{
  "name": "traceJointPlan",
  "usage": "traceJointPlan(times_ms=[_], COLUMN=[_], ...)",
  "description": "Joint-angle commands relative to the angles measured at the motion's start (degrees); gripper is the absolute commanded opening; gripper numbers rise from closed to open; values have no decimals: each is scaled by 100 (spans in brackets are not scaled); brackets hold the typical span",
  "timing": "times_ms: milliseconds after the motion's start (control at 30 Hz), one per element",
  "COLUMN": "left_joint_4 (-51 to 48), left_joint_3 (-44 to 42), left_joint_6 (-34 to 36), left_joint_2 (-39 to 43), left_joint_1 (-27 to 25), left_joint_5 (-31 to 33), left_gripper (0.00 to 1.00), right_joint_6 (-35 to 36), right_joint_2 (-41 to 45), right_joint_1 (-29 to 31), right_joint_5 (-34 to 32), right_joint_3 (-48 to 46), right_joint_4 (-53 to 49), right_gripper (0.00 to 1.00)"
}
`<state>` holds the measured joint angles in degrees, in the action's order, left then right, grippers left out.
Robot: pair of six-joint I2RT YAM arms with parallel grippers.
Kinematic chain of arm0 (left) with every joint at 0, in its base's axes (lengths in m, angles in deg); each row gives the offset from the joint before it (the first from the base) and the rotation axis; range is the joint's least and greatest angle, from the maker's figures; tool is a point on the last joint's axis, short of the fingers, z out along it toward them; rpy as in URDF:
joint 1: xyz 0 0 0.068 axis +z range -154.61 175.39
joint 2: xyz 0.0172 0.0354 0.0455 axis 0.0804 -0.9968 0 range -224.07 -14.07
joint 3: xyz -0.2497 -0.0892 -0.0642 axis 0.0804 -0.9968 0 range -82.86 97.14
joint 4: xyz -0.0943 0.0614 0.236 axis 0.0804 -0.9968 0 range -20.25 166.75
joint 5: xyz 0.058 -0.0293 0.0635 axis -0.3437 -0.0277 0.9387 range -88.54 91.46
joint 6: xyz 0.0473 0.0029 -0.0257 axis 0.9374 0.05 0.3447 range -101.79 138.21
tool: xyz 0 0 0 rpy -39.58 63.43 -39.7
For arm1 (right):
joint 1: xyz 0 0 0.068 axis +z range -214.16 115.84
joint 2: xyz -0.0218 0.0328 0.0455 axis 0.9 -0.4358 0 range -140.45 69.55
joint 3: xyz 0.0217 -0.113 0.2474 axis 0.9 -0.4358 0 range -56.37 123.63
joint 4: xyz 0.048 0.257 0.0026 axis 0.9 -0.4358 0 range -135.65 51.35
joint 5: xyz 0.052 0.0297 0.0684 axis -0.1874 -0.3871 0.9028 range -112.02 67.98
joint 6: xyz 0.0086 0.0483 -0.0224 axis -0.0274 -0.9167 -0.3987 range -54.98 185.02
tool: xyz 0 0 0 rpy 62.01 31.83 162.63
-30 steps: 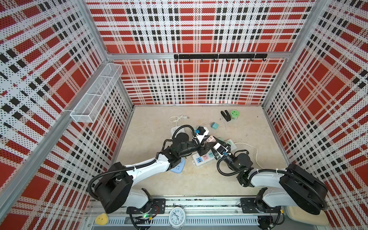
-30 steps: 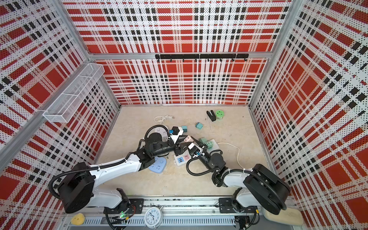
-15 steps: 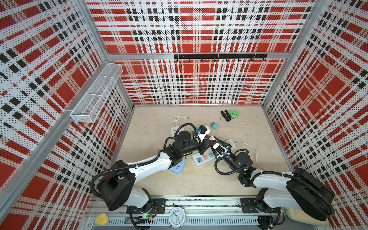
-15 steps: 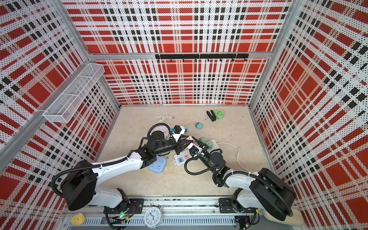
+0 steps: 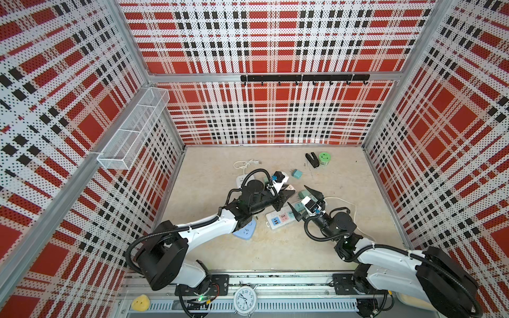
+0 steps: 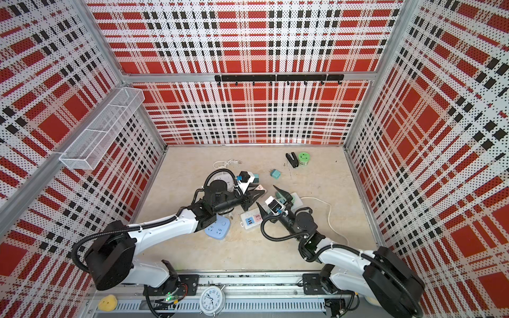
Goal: Insert the plug
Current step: 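Open right gripper and draw back while left gripper carries pink adapter over strip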
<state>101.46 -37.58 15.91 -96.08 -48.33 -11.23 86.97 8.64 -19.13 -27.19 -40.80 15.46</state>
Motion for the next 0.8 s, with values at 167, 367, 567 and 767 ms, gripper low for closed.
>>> traceJointPlan(times_ms=[167, 367, 567, 767], left_joint_4=[221, -446, -1034, -1189], left_joint_3=[-709, -511, -6, 244], left_joint_6=[334, 397, 709, 611], left_joint_2=[186, -21, -492, -769], left_joint_1=[-66, -66, -120, -286], left_joint_5=[775, 87, -749, -656], left_gripper=[0, 0, 0, 0], right_joint_6=[-1022, -2161, -3154, -3543], right_joint_2=[1104, 1317, 1692, 1896], right_joint_1=[22, -400, -1226, -1492], right_joint_5=[-1288, -3138, -3059, -3550], right_joint_3=[-30, 195, 45, -411], right_joint_4=[-838, -1975, -2980, -2882], right_gripper=[100, 100, 100, 100])
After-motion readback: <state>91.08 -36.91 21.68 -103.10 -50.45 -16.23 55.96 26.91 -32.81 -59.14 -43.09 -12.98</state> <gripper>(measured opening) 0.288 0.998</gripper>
